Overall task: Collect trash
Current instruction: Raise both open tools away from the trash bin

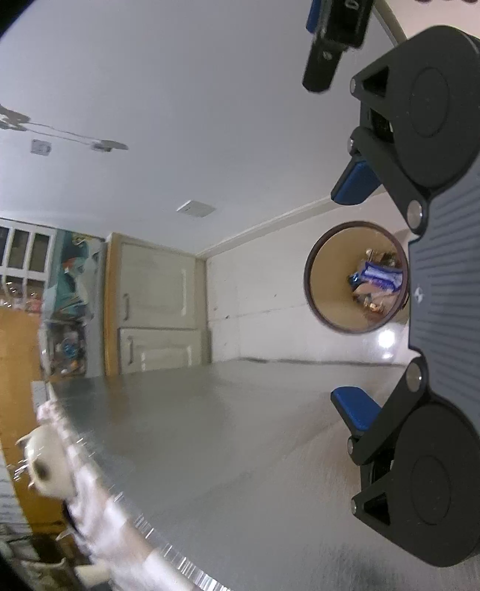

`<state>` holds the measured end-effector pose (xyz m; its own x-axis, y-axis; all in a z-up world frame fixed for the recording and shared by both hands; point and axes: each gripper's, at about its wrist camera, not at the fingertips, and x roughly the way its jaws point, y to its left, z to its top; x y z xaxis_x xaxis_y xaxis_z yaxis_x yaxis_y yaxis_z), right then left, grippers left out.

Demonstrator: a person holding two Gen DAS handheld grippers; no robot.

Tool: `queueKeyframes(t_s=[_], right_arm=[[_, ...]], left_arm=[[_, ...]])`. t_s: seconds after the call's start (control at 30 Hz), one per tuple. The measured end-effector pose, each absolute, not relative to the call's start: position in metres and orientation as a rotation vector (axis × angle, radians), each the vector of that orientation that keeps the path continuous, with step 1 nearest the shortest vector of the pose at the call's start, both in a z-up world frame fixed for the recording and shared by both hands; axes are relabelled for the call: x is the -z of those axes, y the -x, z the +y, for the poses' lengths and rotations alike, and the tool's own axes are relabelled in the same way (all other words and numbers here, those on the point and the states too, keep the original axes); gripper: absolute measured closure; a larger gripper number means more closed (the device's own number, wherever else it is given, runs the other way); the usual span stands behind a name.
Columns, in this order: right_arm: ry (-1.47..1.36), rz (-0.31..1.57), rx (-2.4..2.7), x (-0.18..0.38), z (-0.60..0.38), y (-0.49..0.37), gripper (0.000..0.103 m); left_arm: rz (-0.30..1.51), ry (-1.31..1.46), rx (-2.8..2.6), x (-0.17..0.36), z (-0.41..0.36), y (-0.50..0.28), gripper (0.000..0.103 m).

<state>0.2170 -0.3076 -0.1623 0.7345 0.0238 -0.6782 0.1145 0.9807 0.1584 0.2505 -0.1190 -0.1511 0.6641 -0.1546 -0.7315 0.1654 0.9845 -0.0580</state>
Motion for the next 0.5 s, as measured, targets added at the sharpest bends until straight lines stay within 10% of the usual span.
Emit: queueKeyframes(t_s=[0.5], right_arm=[[-0.144,0.634,0.039,0.066,-0.285,-0.157,0.000]], left_arm=[[0.704,-0.015,0.153,0.057,-0.080,-0.182,0.000]])
